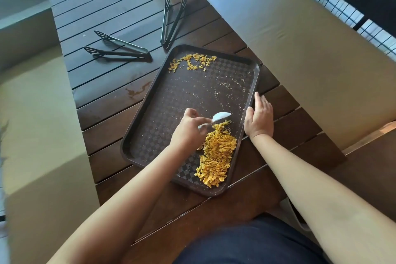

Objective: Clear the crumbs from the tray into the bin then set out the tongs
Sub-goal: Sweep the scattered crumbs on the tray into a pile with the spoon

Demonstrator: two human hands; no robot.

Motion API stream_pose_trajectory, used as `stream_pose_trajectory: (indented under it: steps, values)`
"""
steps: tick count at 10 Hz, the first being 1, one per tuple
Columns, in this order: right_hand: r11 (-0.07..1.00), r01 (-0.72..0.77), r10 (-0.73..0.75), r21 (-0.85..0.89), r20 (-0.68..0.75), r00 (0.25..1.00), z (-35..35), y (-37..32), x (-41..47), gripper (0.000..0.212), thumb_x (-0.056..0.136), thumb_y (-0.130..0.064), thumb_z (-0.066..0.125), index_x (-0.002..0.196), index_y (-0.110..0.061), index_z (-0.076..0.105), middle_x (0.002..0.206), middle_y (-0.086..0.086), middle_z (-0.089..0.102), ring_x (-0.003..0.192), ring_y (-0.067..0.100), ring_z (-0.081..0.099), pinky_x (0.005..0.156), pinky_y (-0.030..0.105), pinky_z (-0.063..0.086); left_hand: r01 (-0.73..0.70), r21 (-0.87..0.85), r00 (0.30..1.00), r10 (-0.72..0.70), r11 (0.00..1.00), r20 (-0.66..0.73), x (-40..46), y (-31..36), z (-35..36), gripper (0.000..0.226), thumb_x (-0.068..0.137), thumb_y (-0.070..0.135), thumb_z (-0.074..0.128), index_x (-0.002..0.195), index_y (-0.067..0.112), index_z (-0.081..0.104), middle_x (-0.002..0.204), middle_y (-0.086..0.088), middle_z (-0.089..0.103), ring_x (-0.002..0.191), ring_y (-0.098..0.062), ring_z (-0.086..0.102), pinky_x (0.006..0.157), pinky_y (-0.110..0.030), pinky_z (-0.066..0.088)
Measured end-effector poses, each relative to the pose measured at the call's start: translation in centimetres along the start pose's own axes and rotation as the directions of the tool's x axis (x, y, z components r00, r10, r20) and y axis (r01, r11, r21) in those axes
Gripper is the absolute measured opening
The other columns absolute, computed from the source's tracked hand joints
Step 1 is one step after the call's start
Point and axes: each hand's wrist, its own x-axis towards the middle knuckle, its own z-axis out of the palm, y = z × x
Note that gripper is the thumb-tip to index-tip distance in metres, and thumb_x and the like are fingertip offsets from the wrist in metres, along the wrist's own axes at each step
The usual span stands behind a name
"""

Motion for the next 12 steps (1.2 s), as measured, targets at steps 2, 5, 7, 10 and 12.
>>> stream_pose_trajectory:
  steps: [2,5,7,10,12]
  values:
    - [1.000,0.000,0.000,0.005,-0.009,1.000,0.1,0.0,0.0,0.061,0.083,-0.023,0.029,0.138,0.001,0.037,0.141,0.021,0.042,0.135,0.030,0.033,0.114,0.038,0.016,-0.017,0.050,0.993,0.011,0.999,0.120,-0.2,-0.5,-0.1,0.026,0.090,0.020,0.054,0.108,0.031,0.070,0.124,0.002,0.042,0.100,-0.012,0.052,0.083,-0.032,0.051]
    - [1.000,-0.002,0.002,0.004,-0.007,1.000,0.0,0.0,0.0,0.061,0.083,-0.023,0.028,0.139,0.001,0.037,0.142,0.020,0.041,0.136,0.030,0.032,0.114,0.037,0.015,-0.001,-0.040,0.997,0.005,0.999,0.080,-0.2,-1.0,-0.4,0.024,0.091,0.019,0.055,0.108,0.027,0.070,0.116,0.001,0.043,0.096,-0.009,0.045,0.075,-0.023,0.043]
    - [1.000,-0.009,0.009,0.014,-0.001,1.000,0.0,-0.2,0.0,0.062,0.083,-0.024,0.028,0.139,0.001,0.037,0.142,0.020,0.041,0.136,0.030,0.032,0.114,0.037,0.014,-0.059,0.085,0.994,0.051,0.995,0.095,0.3,0.2,0.3,0.025,0.090,0.023,0.056,0.110,0.030,0.069,0.123,0.002,0.044,0.095,-0.011,0.052,0.078,-0.028,0.050]
    - [0.994,-0.052,0.054,0.093,-0.011,0.999,0.0,0.2,0.1,0.061,0.081,-0.026,0.034,0.137,-0.002,0.041,0.140,0.018,0.045,0.133,0.029,0.035,0.113,0.035,0.019,0.019,-0.090,0.998,-0.012,0.996,0.069,-0.3,-0.7,-0.9,0.024,0.091,0.019,0.055,0.108,0.026,0.071,0.111,0.003,0.055,0.077,-0.005,0.053,0.062,-0.017,0.046]
    - [0.994,-0.045,0.039,-0.098,-0.065,0.997,-0.4,-0.5,1.5,0.061,0.080,-0.031,0.037,0.134,-0.005,0.046,0.131,0.017,0.053,0.119,0.033,0.046,0.100,0.043,0.035,0.280,-0.305,0.946,-0.316,0.910,-0.073,2.6,-1.8,-3.0,0.040,0.095,0.007,0.040,0.131,0.017,0.053,0.118,-0.009,0.063,0.059,-0.013,0.055,0.048,-0.019,0.042]
